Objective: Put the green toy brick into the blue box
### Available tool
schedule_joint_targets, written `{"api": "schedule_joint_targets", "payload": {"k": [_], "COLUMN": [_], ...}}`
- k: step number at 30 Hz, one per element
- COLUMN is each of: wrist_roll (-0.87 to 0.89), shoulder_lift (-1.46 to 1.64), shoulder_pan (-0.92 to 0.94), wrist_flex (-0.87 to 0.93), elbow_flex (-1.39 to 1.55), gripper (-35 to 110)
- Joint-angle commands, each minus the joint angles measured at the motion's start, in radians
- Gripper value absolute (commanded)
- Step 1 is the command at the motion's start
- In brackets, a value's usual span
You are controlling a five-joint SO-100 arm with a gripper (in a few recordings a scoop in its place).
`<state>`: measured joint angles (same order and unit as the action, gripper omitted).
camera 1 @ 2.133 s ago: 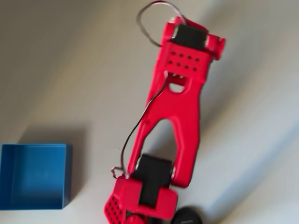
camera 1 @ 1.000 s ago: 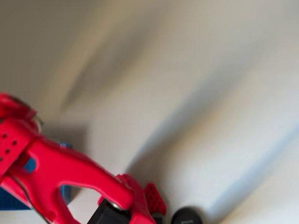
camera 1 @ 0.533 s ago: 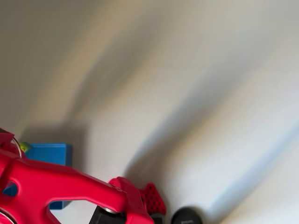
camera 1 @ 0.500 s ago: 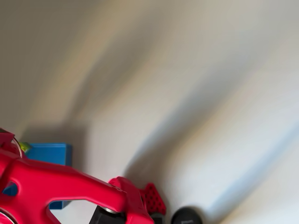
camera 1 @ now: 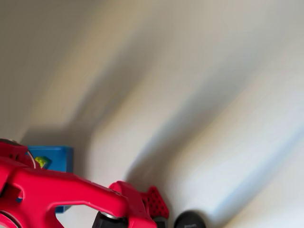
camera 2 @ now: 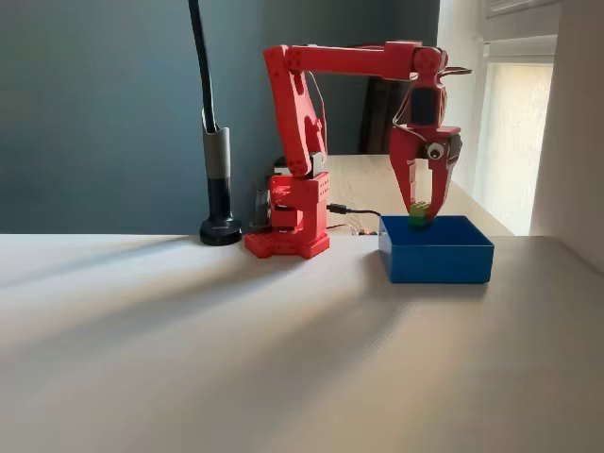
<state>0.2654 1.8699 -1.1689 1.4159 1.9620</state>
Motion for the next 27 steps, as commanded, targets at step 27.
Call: {"api": "schedule_joint_targets", "payload": {"k": [27], "wrist_roll": [-0.049], "shoulder_lift": [0.08], "shoulder_pan": [0.117], "wrist_flex": [0.003], "elbow_flex": [-0.178], "gripper": [0]}}
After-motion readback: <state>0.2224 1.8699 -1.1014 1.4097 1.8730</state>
